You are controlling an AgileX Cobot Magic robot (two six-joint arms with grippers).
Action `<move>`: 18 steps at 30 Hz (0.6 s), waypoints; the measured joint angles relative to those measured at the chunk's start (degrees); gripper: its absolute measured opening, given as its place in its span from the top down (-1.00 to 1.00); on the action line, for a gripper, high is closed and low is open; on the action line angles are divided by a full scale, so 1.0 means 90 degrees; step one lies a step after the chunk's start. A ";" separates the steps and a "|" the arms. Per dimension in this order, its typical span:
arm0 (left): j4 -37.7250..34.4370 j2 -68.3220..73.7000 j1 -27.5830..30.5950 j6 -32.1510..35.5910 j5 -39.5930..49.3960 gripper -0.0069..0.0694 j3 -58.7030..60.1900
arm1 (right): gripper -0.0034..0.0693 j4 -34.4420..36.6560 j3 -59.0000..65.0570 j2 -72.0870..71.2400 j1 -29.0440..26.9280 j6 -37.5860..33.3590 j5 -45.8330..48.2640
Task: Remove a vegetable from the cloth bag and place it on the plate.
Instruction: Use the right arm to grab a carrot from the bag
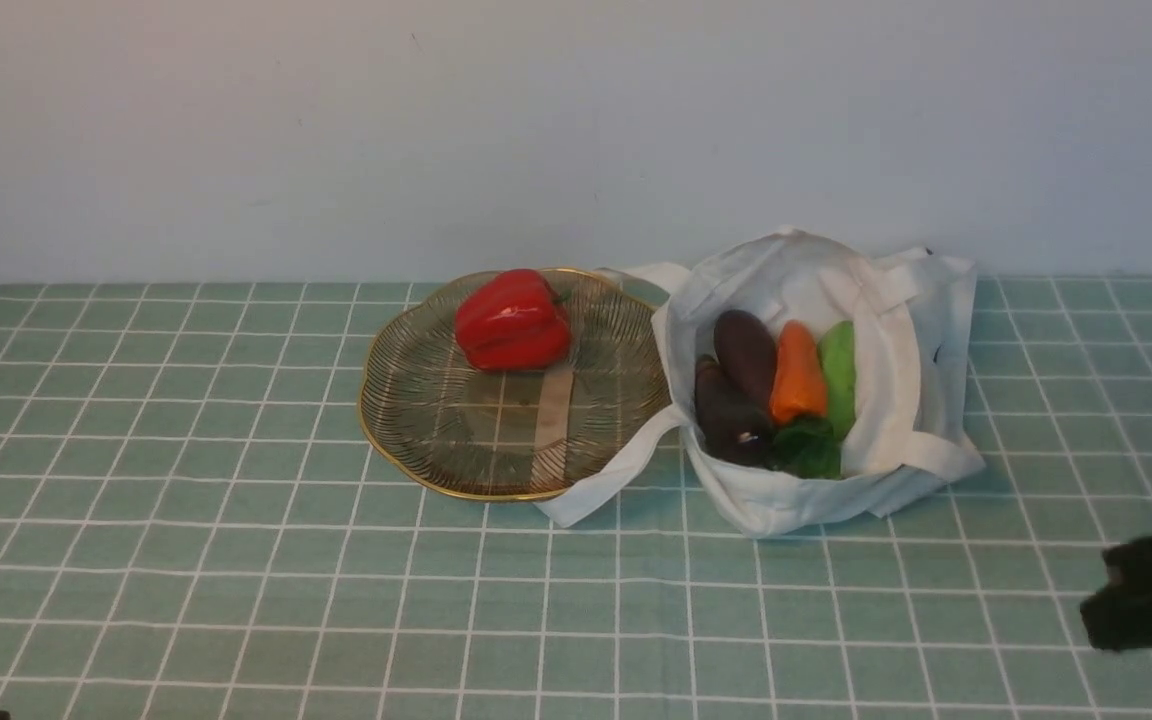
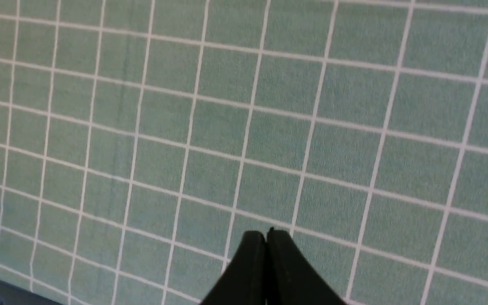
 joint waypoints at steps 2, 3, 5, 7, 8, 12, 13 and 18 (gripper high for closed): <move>0.0000 0.0000 0.0000 0.0000 0.0000 0.83 0.0000 | 0.91 0.0002 -0.0430 0.0530 0.0057 -0.0034 -0.0194; 0.0000 0.0000 0.0000 0.0000 0.0000 0.83 0.0000 | 0.89 -0.0017 -0.0601 0.0743 0.0131 -0.0048 -0.0321; 0.0000 0.0000 0.0000 0.0000 0.0000 0.83 0.0000 | 0.86 -0.0039 -0.0924 0.1150 0.0343 -0.0055 -0.0580; 0.0000 0.0000 0.0000 0.0000 0.0000 0.83 0.0000 | 0.80 -0.0063 -0.1421 0.1718 0.0726 -0.0055 -0.0881; 0.0000 0.0000 0.0000 0.0000 0.0000 0.83 0.0000 | 0.76 -0.0097 -0.1608 0.2000 0.0865 -0.0055 -0.1001; 0.0000 0.0000 0.0000 0.0000 0.0000 0.83 0.0000 | 0.57 -0.0421 -0.2454 0.3008 0.1370 -0.0021 -0.1275; 0.0000 0.0000 0.0000 0.0000 0.0000 0.83 0.0000 | 0.49 -0.0556 -0.2757 0.3357 0.1487 0.0058 -0.1327; 0.0000 0.0000 0.0000 0.0000 0.0000 0.83 0.0000 | -0.01 -0.1012 -0.3891 0.4540 0.1615 0.0564 -0.1583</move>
